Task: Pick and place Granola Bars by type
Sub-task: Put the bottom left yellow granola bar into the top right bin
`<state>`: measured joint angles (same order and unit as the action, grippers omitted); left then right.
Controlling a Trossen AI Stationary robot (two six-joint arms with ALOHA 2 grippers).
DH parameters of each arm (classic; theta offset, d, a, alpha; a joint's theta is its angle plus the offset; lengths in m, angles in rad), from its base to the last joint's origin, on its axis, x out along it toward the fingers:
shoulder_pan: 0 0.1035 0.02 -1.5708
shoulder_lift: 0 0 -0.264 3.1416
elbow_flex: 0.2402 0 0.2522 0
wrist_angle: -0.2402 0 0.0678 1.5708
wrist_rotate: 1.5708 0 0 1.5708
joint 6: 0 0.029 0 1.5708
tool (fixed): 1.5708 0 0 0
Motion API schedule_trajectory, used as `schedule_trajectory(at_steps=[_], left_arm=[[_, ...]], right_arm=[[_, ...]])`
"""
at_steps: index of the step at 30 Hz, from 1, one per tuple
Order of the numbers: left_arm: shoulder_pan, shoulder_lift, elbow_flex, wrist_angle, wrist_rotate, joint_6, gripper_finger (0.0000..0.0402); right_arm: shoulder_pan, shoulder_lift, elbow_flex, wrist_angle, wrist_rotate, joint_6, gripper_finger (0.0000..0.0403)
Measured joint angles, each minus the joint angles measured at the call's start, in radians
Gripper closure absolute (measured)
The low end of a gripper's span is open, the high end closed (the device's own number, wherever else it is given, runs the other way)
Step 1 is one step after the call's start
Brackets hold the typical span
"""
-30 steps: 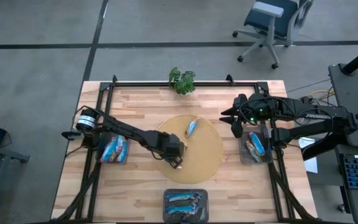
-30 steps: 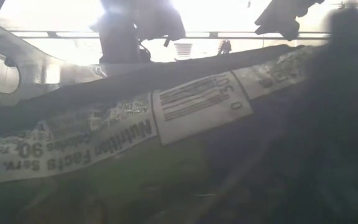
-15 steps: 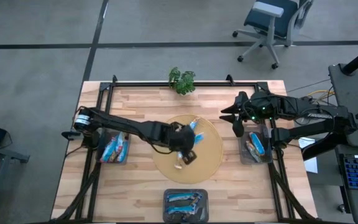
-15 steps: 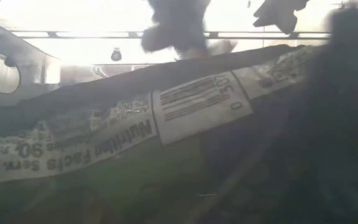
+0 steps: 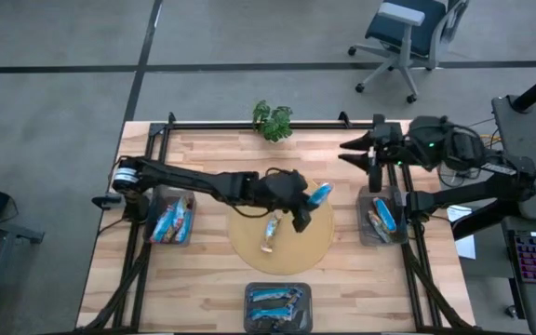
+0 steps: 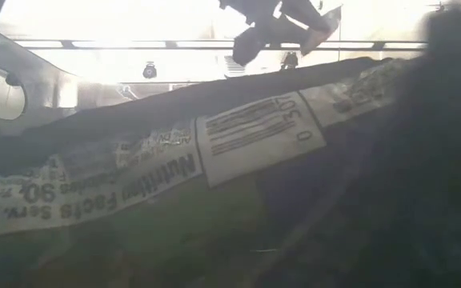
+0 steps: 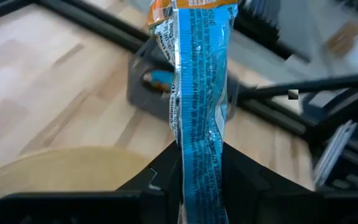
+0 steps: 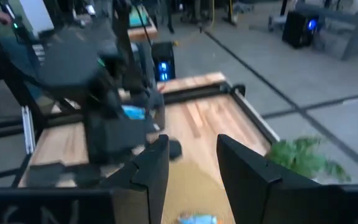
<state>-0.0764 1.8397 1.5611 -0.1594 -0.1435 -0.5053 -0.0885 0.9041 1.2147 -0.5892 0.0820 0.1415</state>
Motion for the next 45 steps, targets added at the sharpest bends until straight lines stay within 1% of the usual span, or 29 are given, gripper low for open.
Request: schedule_trajectory(at_steps=[6,10,15,21,27,34,40,45], left_arm=[[0.052,0.002,-0.104,0.227,0.073,-0.018,0.0326],[0.073,0.002,-0.099,0.267,0.093,0.023,0.0326],[0.089,0.041,-0.023,0.265,0.135,0.053,0.0326],[0.105,0.121,0.069,0.262,0.191,0.058,0.0326],[0.107,0.217,0.175,0.263,0.242,0.050,0.0326],[0.110,0.361,0.337,0.256,0.305,0.040,0.0326],[0.124,0.465,0.480,0.247,0.335,0.066,0.0326],[0.138,0.511,0.537,0.234,0.344,0.066,0.0326]], right_arm=[[0.000,-0.001,0.075,-0.008,0.023,-0.018,0.0275],[0.000,-0.001,0.104,-0.014,0.026,-0.023,0.0275],[0.000,-0.001,0.134,-0.014,0.026,-0.024,0.0275],[0.000,-0.001,0.152,-0.014,0.026,-0.023,0.0275],[0.000,-0.001,0.153,-0.014,0.026,-0.023,0.0275],[0.000,-0.001,0.153,-0.014,0.025,-0.021,0.0275],[0.000,-0.001,0.153,-0.015,0.023,-0.018,0.0275],[0.000,-0.001,0.153,-0.019,0.023,-0.014,0.0275]])
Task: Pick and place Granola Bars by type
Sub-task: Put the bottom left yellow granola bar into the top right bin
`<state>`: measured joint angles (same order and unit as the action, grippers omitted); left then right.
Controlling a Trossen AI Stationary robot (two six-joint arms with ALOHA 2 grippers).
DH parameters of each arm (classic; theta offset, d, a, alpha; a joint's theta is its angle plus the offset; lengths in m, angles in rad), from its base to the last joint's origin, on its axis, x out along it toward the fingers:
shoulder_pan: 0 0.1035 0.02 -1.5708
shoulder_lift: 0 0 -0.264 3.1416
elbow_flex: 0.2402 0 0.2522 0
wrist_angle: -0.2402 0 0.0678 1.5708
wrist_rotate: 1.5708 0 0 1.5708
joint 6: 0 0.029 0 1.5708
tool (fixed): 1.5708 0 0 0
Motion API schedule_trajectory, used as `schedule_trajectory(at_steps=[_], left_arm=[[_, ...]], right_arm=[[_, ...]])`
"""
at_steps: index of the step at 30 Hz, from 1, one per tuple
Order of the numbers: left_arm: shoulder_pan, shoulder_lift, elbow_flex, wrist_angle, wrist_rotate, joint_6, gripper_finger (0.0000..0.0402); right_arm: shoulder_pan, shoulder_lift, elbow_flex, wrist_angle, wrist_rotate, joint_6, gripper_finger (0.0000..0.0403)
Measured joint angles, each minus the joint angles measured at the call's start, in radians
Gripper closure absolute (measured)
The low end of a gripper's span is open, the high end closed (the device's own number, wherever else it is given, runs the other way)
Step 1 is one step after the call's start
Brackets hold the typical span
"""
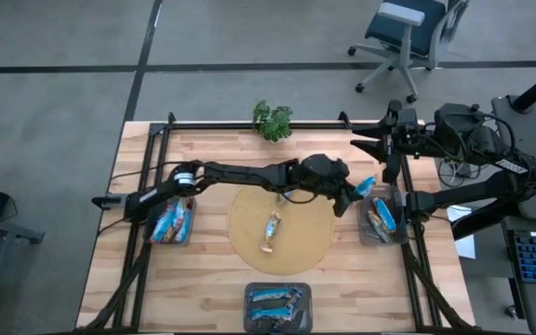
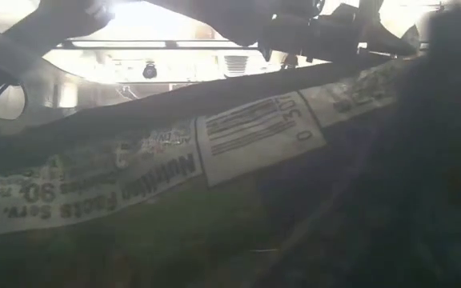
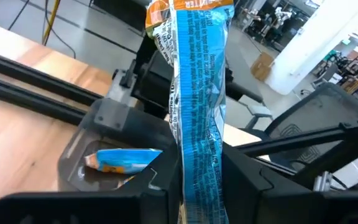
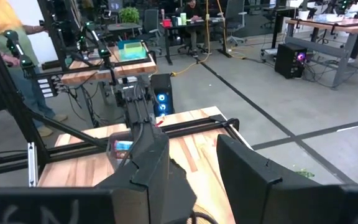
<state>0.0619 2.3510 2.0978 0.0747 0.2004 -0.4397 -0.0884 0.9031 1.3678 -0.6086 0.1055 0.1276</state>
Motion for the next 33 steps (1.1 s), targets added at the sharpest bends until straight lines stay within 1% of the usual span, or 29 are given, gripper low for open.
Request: schedule_trajectory(at_steps=[8,12,28,33], left_arm=[[0.004,0.052,-0.011,0.171,0.011,-0.068,0.0326],[0.004,0.076,-0.011,0.266,0.012,-0.079,0.0326],[0.007,0.152,0.003,0.276,-0.003,-0.085,0.0326],[0.007,0.169,0.003,0.311,-0.011,-0.086,0.0326]], right_arm=[[0.000,0.000,0.000,-0.009,0.000,0.003,0.0275],[0.000,0.000,0.000,-0.009,0.000,0.003,0.0275],[0.000,0.000,0.000,-0.011,0.000,0.003,0.0275],[0.000,0.000,0.000,-0.018,0.000,0.003,0.0275]])
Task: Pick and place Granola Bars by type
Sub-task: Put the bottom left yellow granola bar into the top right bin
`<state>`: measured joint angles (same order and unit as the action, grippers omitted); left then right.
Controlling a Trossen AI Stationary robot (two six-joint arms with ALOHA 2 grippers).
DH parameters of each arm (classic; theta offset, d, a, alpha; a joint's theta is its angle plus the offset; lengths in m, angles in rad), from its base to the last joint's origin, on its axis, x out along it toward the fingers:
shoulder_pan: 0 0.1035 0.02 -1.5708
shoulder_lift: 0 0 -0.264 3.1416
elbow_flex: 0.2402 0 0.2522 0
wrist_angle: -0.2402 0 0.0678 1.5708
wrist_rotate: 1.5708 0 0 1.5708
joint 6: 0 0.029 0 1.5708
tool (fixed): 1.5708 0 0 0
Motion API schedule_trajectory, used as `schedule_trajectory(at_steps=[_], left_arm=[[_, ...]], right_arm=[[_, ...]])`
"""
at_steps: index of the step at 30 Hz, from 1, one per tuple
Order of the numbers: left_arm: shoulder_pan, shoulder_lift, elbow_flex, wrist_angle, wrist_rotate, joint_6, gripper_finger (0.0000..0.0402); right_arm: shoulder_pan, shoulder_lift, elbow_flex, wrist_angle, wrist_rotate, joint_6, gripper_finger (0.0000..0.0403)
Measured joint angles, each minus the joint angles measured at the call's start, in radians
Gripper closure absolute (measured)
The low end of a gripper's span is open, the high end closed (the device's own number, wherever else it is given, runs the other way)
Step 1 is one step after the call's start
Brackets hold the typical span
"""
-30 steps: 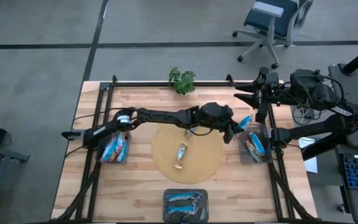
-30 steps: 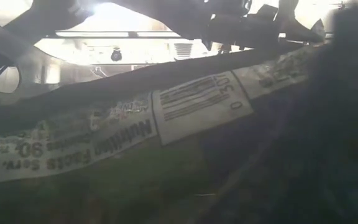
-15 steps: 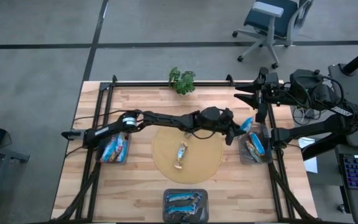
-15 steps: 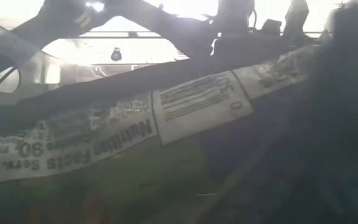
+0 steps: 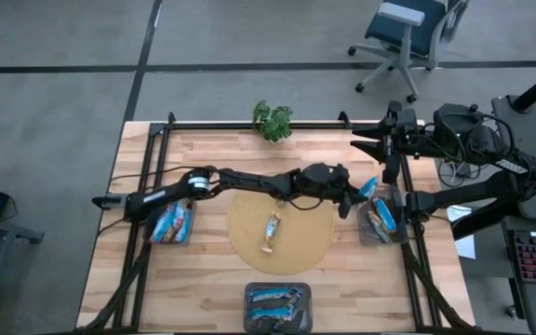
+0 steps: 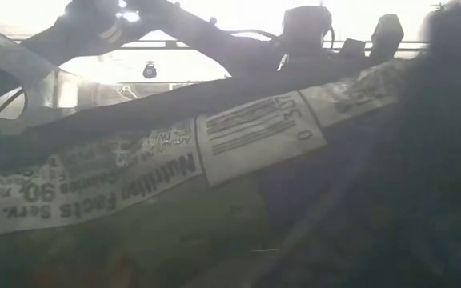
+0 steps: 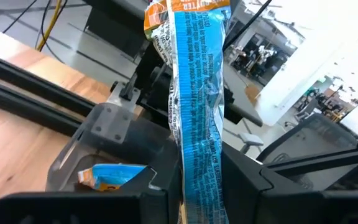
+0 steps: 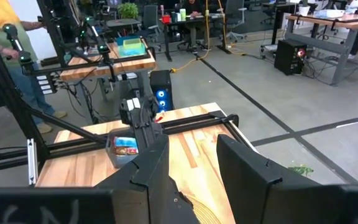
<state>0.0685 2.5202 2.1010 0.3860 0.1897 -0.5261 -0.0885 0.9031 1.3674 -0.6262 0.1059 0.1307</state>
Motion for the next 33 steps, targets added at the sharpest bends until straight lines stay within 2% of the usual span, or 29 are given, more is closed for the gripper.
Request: schedule_trajectory(at_steps=[18,33], left_arm=[[-0.008,0.025,0.000,0.115,-0.015,-0.059,0.0326],[-0.032,0.025,0.000,0.123,-0.015,-0.088,0.0326]], right_arm=[[0.000,0.000,0.000,0.000,0.000,-0.001,0.0275],[0.000,0.000,0.000,0.002,0.001,-0.003,0.0275]])
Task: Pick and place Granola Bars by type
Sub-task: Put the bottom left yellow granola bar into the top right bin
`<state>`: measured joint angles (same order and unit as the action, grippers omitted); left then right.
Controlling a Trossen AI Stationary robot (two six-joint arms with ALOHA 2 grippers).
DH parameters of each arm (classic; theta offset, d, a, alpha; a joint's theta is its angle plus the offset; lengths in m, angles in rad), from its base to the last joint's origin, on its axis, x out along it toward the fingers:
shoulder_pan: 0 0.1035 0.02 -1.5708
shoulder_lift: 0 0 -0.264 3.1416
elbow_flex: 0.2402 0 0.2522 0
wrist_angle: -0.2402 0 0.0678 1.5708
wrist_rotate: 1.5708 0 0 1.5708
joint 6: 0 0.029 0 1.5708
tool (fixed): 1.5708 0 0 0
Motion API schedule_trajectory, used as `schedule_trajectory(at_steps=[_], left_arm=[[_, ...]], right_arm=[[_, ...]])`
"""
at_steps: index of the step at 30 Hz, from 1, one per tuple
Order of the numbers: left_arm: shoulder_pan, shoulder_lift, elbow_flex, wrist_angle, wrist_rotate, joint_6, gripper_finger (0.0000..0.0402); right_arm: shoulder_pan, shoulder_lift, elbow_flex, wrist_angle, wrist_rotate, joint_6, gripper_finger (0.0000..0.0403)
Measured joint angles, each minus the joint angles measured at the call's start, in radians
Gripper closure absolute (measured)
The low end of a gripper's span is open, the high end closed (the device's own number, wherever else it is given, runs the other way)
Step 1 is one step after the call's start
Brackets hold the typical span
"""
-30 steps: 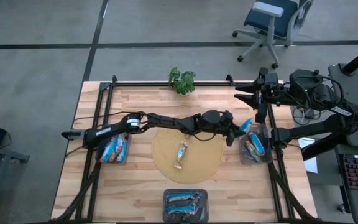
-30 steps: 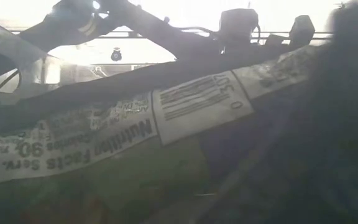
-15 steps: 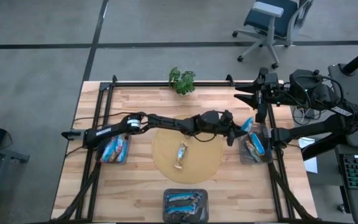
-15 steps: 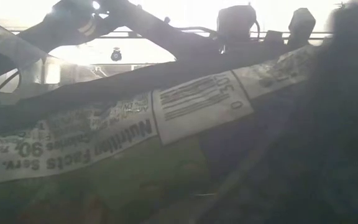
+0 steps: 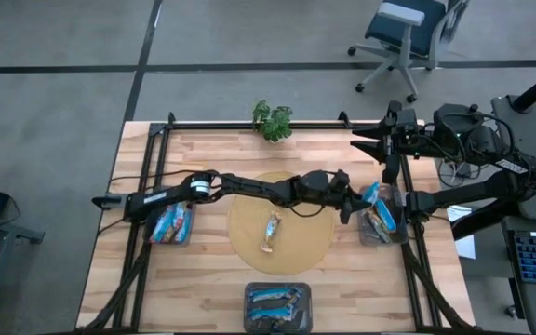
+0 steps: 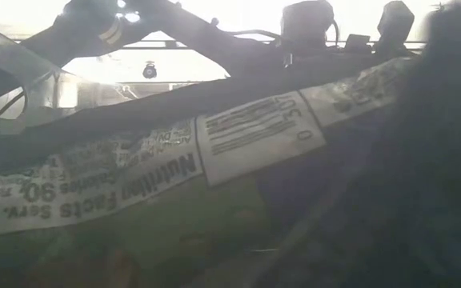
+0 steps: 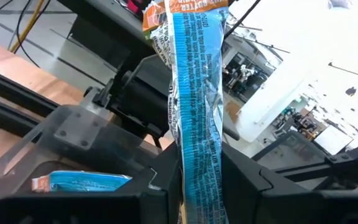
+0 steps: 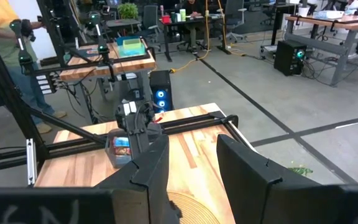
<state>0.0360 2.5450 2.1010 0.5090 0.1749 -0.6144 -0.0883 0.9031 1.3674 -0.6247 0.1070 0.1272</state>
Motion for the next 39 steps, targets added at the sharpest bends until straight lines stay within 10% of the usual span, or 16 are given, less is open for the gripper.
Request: schedule_trajectory(at_steps=[33,39], left_arm=[[0.002,-0.015,0.044,-0.007,0.072,-0.032,0.0326],[-0.003,-0.124,0.180,-0.318,0.101,0.183,0.0330]], right_arm=[[0.000,0.000,0.000,0.009,0.000,-0.008,0.0275],[0.000,0.000,0.000,0.025,0.000,-0.008,0.0275]])
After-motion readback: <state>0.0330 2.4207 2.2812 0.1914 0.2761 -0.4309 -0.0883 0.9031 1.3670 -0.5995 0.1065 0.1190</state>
